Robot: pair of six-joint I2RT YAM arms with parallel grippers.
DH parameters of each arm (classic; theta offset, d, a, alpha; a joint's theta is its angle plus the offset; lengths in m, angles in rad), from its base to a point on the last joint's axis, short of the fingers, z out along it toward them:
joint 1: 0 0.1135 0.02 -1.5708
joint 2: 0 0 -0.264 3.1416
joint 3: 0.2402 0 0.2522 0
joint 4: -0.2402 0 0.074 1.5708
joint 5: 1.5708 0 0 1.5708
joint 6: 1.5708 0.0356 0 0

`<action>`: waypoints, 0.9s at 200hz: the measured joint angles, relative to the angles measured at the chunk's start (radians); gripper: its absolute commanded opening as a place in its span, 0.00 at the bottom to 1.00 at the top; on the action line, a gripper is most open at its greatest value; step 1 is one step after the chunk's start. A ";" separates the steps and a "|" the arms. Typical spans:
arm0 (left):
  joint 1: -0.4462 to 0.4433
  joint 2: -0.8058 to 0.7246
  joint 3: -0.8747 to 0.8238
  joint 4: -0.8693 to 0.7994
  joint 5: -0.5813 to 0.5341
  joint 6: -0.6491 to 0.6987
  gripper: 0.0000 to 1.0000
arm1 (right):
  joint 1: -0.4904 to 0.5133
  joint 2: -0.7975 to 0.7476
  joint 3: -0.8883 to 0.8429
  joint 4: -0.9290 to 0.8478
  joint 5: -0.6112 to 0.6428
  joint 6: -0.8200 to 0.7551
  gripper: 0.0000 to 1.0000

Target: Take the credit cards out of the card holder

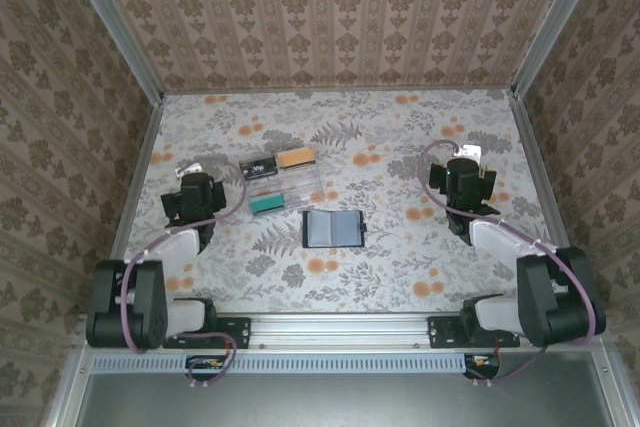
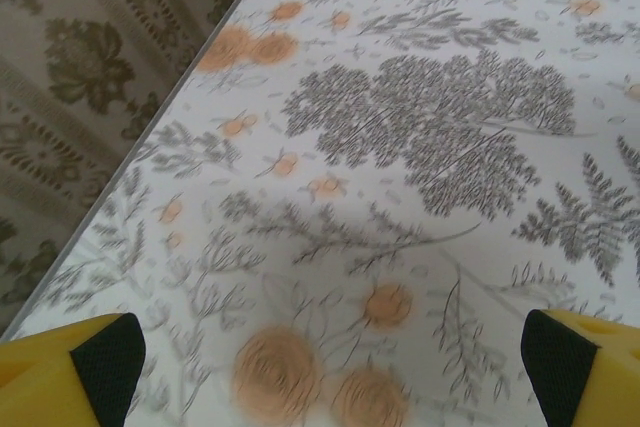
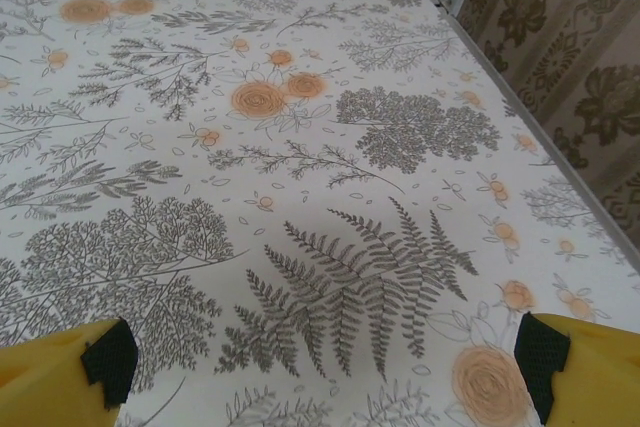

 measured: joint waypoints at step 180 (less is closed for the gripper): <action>0.056 0.253 -0.032 0.492 0.340 0.141 1.00 | -0.077 0.209 -0.109 0.467 -0.305 -0.048 1.00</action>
